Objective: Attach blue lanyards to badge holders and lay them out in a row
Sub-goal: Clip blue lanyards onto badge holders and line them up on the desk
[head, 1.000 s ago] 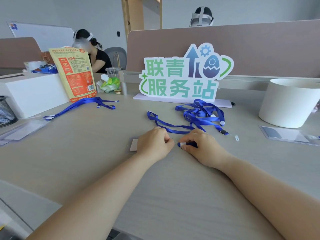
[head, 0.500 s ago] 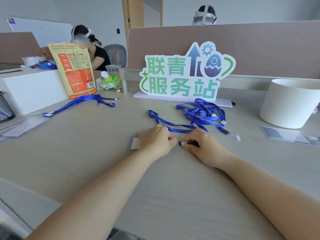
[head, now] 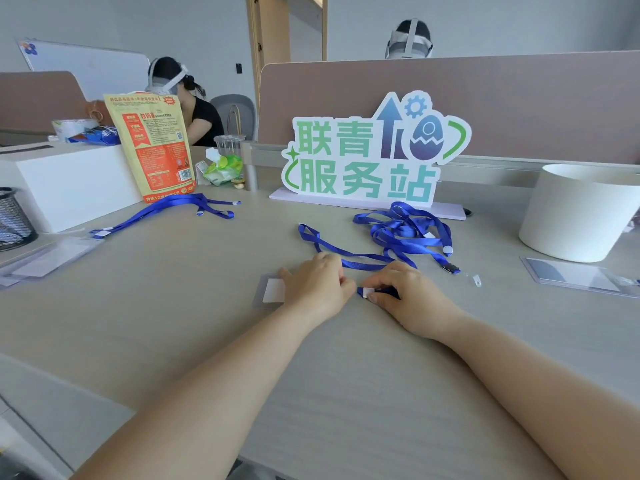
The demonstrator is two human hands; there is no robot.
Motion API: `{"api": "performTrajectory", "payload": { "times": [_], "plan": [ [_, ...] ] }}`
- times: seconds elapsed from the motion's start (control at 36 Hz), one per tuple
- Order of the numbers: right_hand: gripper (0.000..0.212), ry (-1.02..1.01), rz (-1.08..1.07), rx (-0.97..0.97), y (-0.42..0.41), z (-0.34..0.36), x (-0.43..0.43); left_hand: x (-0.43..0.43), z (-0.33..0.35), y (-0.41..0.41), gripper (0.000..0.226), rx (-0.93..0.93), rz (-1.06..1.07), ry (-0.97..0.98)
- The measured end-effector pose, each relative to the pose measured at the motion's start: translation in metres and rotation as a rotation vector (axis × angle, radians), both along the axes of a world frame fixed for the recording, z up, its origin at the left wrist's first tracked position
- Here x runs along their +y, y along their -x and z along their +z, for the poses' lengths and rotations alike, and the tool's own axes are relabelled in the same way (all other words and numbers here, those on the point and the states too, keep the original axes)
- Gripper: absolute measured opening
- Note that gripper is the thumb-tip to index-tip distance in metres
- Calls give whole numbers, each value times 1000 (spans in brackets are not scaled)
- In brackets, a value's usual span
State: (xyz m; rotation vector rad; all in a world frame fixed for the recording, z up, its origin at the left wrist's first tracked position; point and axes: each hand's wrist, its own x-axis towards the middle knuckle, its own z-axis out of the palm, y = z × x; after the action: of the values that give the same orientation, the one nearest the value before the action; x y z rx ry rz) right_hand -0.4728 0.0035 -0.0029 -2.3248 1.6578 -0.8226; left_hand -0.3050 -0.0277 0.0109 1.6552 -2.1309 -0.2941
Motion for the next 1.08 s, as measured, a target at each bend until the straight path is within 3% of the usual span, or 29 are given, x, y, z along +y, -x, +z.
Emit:
{"api": "performTrajectory", "payload": {
  "times": [0.25,0.42,0.58,0.69,0.92,1.08],
  "plan": [
    [16,4,5,5,0,1,0,2,-6,-22,19,252,-131,-25],
    [16,4,1,5,0,1,0,9,2,-18,18,57,-100,146],
    [15,2,10,0,-1,2,1,11,4,-9,18,-136,-103,213],
    [15,-7,14,-6,-2,4,1,7,4,-7,21,-167,-92,205],
    [15,-10,29,9,-3,4,2,-2,-3,-17,19,-32,-56,110],
    [16,16,23,6,-2,1,2,2,-9,-30,4,292,-252,49]
  ]
}}
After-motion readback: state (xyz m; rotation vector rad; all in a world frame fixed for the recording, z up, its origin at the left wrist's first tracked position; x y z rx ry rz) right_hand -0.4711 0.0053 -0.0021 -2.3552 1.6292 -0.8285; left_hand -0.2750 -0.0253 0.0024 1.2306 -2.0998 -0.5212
